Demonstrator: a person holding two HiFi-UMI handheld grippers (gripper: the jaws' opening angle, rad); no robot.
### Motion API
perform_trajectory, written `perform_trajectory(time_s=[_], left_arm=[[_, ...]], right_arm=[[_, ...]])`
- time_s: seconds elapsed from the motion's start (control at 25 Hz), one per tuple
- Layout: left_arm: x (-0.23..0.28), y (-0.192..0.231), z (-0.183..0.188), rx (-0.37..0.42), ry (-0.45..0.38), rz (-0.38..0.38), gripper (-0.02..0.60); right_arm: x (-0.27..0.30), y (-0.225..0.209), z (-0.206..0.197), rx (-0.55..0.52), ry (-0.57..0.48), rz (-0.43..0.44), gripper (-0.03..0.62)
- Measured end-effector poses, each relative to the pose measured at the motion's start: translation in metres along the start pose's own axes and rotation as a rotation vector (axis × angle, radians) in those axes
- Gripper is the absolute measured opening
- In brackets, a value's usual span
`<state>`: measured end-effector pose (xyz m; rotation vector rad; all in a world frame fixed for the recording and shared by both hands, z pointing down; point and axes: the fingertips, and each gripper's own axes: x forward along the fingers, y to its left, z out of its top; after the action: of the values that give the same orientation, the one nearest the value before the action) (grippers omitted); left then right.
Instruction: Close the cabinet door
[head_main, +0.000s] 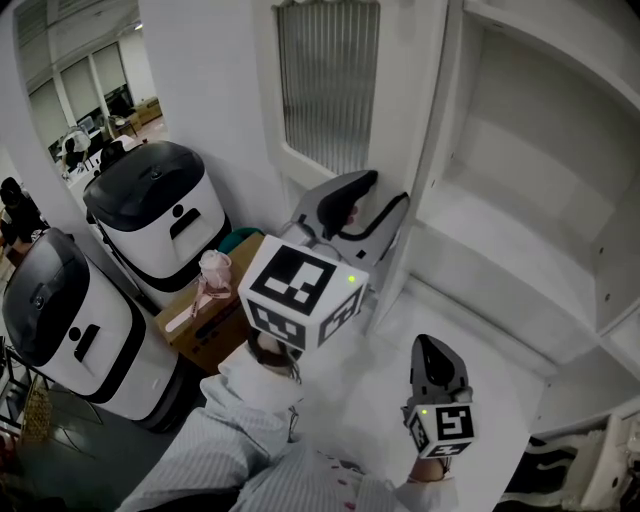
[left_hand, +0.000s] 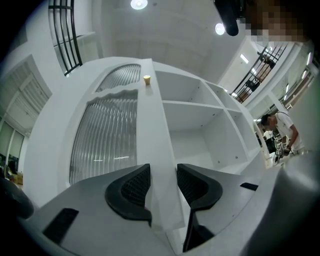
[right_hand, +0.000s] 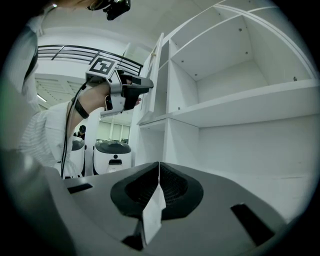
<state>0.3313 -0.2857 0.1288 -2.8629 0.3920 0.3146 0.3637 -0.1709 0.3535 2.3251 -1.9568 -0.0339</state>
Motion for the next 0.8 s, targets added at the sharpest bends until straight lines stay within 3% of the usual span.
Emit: perform_trajectory(time_s=[0.8], left_arm=[[0.034, 0.004, -0.008, 0.009, 0.023, 0.025, 0.155]], right_arm=[[0.007, -0.018, -0.008, 0.055, -0.029, 0.014, 0.014]])
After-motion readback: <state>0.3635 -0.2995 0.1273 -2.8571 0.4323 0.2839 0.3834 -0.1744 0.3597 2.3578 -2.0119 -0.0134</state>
